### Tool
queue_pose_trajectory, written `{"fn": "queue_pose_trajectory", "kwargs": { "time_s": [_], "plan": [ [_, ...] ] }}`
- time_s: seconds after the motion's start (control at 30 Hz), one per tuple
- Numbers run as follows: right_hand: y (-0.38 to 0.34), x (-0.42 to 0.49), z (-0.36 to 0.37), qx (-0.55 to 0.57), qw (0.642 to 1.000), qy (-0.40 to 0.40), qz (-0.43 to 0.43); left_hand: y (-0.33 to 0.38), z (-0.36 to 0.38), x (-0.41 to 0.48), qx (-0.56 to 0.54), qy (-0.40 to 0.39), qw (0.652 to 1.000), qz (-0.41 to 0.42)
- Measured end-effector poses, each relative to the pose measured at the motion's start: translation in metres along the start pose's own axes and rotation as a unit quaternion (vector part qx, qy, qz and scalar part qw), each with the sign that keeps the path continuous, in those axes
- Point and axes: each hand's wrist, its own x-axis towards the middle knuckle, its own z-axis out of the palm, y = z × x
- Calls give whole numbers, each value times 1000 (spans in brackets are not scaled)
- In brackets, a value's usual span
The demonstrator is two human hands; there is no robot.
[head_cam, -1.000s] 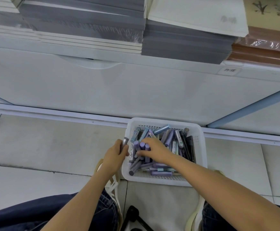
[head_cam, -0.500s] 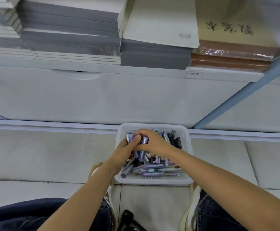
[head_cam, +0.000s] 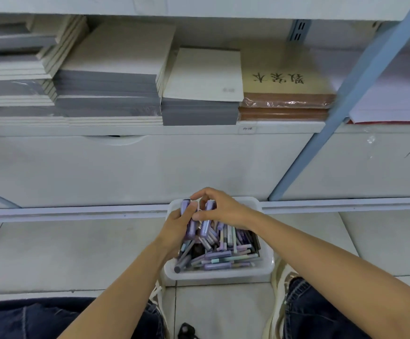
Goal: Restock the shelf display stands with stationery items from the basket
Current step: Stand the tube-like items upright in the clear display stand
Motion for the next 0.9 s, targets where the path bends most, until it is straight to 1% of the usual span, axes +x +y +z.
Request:
{"fn": "queue_pose_trajectory", "kwargs": {
  "time_s": [0.1, 0.17, 0.23, 0.3, 0.43, 0.57, 0.63, 0.73, 0.9],
  "plan": [
    [-23, -1, -18, 83, 992, 84, -37, 16, 0, -3, -49, 31, 998, -4],
    [-39, 0, -30, 143, 979, 137, -59, 30, 1, -6, -53, 17, 998, 14],
    [-54, 0, -36, 151, 970, 168, -86, 48, 5, -9, -53, 5, 997, 53],
    [-68, -2, -37, 149, 966, 178, -113, 69, 11, -12, -78, 10, 993, 89],
    [-96, -10, -37, 133, 960, 186, -164, 111, 20, -19, -93, 33, 984, 148],
    [-125, -24, -44, 103, 961, 166, -196, 148, 26, -30, -85, 44, 978, 183],
    [-141, -31, -49, 83, 961, 167, -204, 166, 31, -37, -75, 42, 976, 199],
    [-165, -44, -61, 58, 952, 191, -233, 193, 41, -50, -58, 33, 970, 234],
    [-210, -72, -85, -35, 936, 209, -281, 238, 56, -71, -35, -4, 955, 294]
  ]
}}
